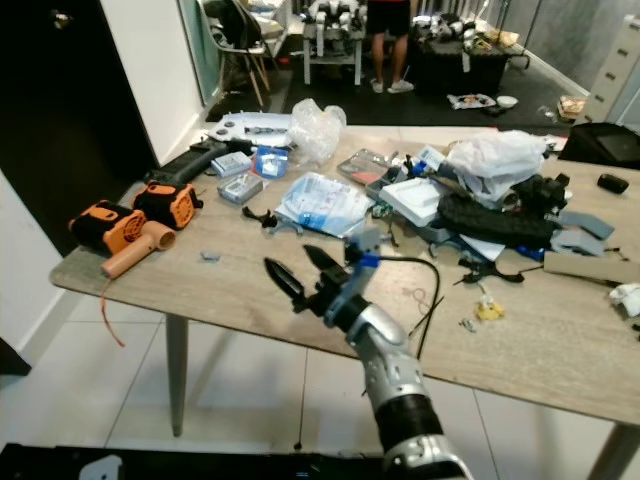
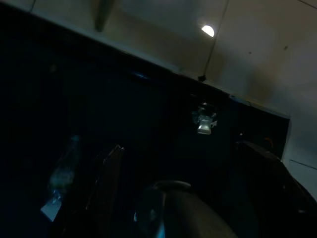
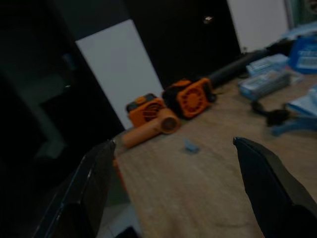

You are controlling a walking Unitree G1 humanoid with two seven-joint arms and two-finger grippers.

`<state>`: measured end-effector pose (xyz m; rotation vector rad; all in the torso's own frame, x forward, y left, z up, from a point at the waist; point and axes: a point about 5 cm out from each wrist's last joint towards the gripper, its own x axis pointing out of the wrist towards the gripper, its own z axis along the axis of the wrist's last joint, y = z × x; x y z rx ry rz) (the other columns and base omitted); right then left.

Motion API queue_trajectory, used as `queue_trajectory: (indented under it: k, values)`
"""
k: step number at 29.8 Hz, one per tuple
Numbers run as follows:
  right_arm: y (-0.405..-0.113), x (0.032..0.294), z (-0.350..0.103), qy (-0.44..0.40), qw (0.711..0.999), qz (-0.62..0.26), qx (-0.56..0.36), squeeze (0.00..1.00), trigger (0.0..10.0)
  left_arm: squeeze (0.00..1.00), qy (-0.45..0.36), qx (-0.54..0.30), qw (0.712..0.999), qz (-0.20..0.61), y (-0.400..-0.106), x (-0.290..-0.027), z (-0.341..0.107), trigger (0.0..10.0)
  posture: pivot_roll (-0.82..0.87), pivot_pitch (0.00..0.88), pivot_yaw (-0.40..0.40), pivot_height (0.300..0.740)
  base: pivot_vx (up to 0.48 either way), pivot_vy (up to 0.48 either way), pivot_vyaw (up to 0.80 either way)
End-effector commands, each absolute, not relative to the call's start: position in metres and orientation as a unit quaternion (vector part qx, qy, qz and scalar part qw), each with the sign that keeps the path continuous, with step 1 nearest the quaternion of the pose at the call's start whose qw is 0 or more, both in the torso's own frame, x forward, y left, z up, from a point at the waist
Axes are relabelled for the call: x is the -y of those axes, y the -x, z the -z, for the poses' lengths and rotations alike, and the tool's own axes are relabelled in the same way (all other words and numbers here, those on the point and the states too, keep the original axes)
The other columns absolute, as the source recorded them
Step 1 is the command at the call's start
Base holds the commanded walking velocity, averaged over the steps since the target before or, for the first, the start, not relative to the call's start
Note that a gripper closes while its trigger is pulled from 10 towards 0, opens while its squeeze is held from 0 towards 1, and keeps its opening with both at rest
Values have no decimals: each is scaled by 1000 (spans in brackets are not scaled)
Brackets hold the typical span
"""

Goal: Picking trash to rubbish bin

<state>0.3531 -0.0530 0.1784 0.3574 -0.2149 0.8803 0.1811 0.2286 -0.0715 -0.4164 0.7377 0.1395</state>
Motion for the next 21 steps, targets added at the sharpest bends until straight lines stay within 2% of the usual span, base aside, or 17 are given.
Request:
queue_trajectory:
  k: [1, 16, 21]
  values:
    - [-353, 58, -175, -176, 887, -415, 100, 0, 10000, 0, 204, -371, 903, -67, -174, -226, 76, 10000, -45, 136, 17, 740, 289, 0, 0]
    - [-355, 60, -190, -173, 885, -414, 127, 0, 10000, 0, 205, -371, 904, -64, -174, -225, 76, 10000, -46, 140, 17, 740, 298, 0, 0]
    - [-367, 71, -195, -153, 908, -369, 124, 0, 10000, 0, 201, -372, 904, -64, -173, -225, 76, 10000, -46, 144, 19, 740, 290, 0, 0]
